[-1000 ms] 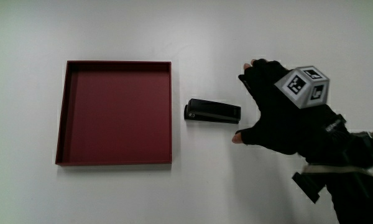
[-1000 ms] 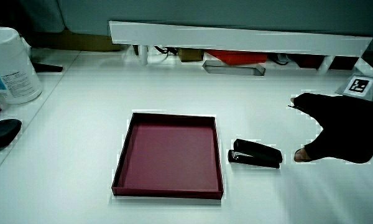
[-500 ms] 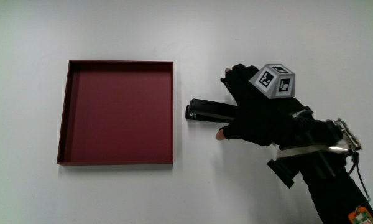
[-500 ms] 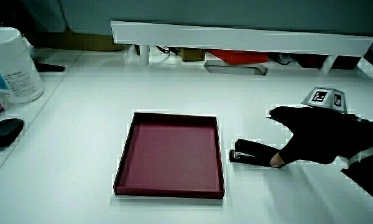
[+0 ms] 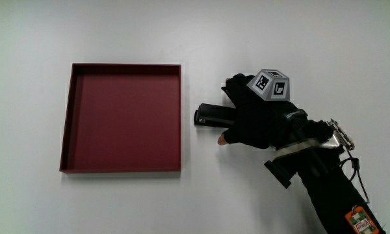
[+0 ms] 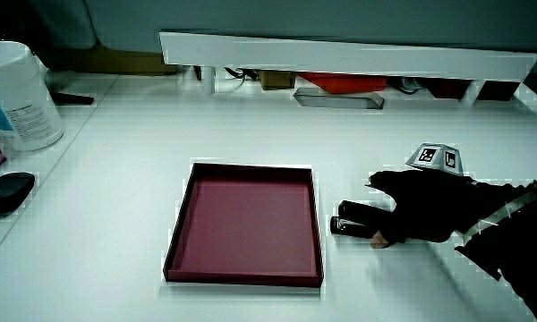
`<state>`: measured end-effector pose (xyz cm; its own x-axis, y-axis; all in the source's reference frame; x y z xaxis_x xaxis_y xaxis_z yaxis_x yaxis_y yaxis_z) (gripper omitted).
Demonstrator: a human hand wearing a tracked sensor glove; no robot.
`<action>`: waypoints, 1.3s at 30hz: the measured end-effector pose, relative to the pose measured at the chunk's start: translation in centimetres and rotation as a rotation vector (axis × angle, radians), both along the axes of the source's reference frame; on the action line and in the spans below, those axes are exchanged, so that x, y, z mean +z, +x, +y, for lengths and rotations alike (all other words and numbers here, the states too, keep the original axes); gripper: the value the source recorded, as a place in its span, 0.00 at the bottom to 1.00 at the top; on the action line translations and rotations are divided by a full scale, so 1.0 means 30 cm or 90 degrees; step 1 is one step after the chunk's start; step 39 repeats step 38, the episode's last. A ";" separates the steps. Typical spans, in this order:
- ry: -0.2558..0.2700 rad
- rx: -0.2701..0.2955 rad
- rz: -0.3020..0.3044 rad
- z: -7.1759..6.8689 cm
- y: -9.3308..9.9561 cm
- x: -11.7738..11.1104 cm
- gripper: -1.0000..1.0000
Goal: Pick stapper from desk
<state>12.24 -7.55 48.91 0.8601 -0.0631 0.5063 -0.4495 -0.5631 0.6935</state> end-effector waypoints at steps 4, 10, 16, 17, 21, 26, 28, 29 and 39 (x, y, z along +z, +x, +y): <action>0.014 0.003 -0.013 -0.002 -0.011 -0.009 0.53; 0.065 0.029 -0.053 -0.005 -0.013 -0.017 0.71; 0.100 0.036 -0.071 -0.007 -0.017 -0.037 0.88; 0.102 0.036 -0.069 -0.007 -0.017 -0.037 0.91; 0.105 0.037 -0.061 -0.013 -0.016 -0.026 1.00; 0.120 0.035 -0.079 -0.019 -0.027 -0.057 1.00; 0.127 0.033 -0.085 -0.025 -0.038 -0.083 1.00; 0.133 0.032 -0.090 -0.030 -0.044 -0.095 1.00; 0.070 0.021 -0.151 -0.065 -0.164 -0.214 1.00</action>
